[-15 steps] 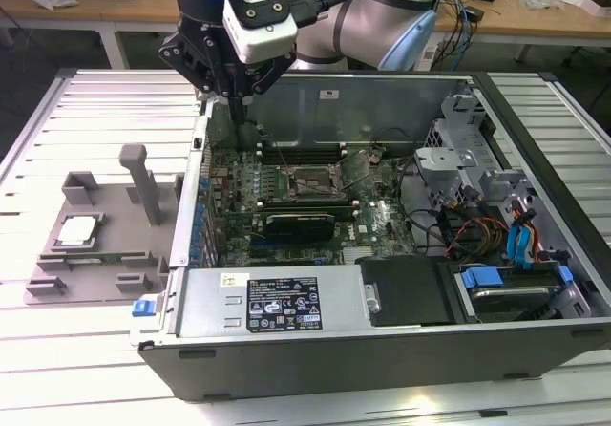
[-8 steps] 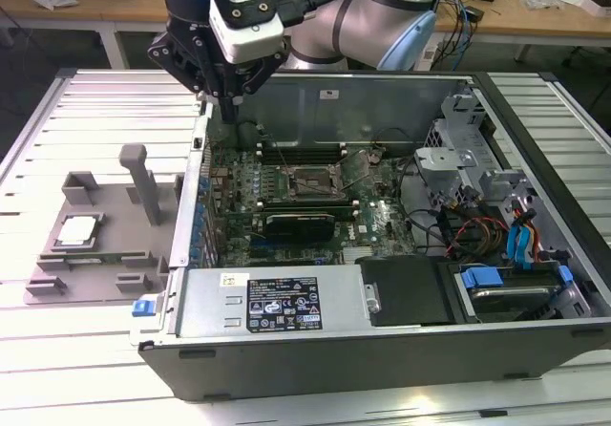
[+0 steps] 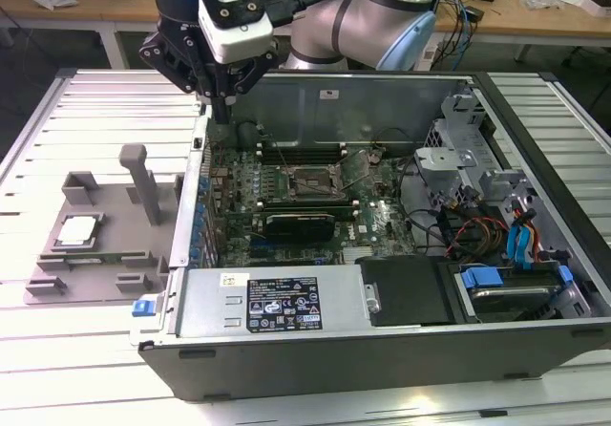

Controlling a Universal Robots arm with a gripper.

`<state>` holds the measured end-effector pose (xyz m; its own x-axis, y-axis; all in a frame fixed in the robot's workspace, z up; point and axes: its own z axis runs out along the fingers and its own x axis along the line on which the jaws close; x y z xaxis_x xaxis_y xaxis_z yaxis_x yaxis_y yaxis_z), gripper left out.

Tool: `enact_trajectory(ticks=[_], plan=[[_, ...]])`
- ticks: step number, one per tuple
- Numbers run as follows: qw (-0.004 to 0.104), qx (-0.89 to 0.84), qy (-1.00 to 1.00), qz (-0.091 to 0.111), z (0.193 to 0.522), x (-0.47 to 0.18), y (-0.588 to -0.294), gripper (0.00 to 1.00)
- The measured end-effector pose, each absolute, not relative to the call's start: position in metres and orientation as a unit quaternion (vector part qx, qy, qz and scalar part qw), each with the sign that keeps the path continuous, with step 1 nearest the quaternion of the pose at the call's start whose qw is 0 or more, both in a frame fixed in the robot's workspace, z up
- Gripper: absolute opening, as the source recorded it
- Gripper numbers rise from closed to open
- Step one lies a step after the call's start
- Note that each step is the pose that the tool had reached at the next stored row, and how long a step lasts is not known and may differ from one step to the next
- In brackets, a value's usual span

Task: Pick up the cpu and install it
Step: 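Reach for the cpu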

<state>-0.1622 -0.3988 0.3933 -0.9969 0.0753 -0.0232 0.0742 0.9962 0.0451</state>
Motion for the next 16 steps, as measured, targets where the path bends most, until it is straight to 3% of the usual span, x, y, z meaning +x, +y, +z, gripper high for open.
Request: enact_trajectory(ticks=[16], plan=[[0.012,0.037,0.999,0.022,0.393,-0.199,-0.399,0.11]])
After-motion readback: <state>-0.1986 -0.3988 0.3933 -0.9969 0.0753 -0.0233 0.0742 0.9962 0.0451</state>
